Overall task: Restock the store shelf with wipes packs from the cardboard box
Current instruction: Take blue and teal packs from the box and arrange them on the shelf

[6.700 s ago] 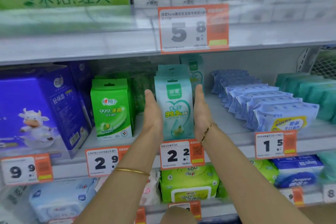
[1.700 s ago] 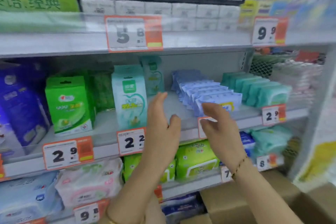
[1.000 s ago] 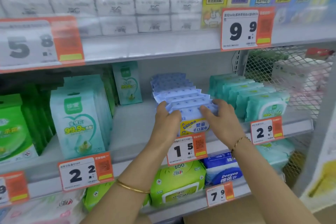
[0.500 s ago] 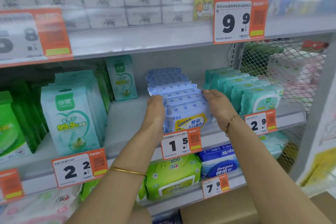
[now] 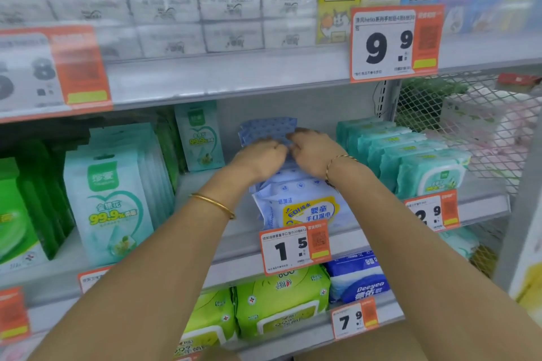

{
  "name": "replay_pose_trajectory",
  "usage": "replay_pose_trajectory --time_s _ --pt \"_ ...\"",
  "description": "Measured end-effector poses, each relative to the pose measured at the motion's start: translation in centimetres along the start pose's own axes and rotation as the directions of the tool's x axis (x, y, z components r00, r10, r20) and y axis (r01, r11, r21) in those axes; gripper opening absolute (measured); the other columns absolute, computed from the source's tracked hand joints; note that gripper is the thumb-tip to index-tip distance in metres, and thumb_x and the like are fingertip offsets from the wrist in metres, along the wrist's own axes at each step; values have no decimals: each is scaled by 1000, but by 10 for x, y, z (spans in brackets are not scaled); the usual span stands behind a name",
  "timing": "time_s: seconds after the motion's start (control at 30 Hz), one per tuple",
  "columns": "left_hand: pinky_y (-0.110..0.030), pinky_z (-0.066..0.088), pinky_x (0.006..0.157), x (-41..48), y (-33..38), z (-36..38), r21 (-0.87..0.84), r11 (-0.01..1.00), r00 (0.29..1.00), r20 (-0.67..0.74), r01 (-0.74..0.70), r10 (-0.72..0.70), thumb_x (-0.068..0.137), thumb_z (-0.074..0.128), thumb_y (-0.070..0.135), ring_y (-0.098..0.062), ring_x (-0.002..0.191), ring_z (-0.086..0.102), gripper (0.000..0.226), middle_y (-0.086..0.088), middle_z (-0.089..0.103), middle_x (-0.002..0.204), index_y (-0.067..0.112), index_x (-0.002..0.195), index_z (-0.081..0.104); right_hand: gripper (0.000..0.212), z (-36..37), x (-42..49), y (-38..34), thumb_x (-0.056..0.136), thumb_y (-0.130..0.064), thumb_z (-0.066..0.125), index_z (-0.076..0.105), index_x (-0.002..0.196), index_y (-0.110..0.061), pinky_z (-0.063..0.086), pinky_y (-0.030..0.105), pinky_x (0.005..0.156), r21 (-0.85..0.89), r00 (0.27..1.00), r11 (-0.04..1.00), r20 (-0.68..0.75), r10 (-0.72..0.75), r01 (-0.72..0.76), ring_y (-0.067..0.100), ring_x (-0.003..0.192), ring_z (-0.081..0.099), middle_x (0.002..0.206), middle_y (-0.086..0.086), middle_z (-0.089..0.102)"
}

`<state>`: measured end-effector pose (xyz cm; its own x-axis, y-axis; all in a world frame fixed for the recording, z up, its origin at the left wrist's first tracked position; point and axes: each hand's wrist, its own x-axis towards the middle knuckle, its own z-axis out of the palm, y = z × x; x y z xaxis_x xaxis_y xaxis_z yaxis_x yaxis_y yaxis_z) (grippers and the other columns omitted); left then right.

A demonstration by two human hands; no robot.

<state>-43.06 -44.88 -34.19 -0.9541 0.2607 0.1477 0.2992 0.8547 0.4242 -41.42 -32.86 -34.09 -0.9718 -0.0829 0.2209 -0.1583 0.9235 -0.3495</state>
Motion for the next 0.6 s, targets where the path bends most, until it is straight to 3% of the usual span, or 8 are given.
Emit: replay_pose_trajectory --time_s 0.13,0.27,0.4,0.47,0.53,0.6 --pt "-36 38 100 -3 -9 9 60 994 995 8 -97 96 99 28 18 -28 122 48 36 -14 52 134 9 119 56 30 10 12 5 95 -23 38 56 119 -17 40 45 102 -122 994 992 101 40 -27 33 122 48 133 9 52" --pt "-34 38 94 -6 -10 2 -70 997 999 -20 -31 30 99 28 10 -29 117 49 30 -17 54 129 0 108 55 34 8 18 -2 97 -35 32 50 124 -24 35 48 106 -134 994 991 105 14 0 33 129 40 137 6 46" --pt "-35 41 97 9 -14 -5 -94 996 990 -142 -2 -12 97 36 11 -30 118 52 22 -18 54 130 16 96 58 42 10 17 -4 98 -33 26 43 136 -29 29 45 110 -171 986 985 157 57 -30 32 133 36 147 4 38" --pt "-28 35 103 24 -14 -7 -146 989 994 -114 -24 7 97 34 9 -25 127 47 32 -12 50 140 11 114 61 42 11 14 -4 99 -32 24 41 138 -29 27 44 108 -193 989 981 137 60 -33 33 134 34 149 3 36" --pt "-22 26 109 42 -12 -11 -100 993 997 -36 -70 67 96 34 4 -19 137 37 44 -5 39 150 12 136 50 43 11 11 -5 100 -33 23 42 138 -27 28 43 106 -202 992 979 113 51 -27 34 132 34 148 5 37" --pt "-19 19 107 57 -10 -14 -45 988 986 59 -151 153 97 33 5 -19 140 31 44 -7 34 152 11 139 46 42 12 8 -5 100 -34 23 43 137 -26 27 43 106 -196 994 980 101 51 -30 34 132 33 147 5 37"
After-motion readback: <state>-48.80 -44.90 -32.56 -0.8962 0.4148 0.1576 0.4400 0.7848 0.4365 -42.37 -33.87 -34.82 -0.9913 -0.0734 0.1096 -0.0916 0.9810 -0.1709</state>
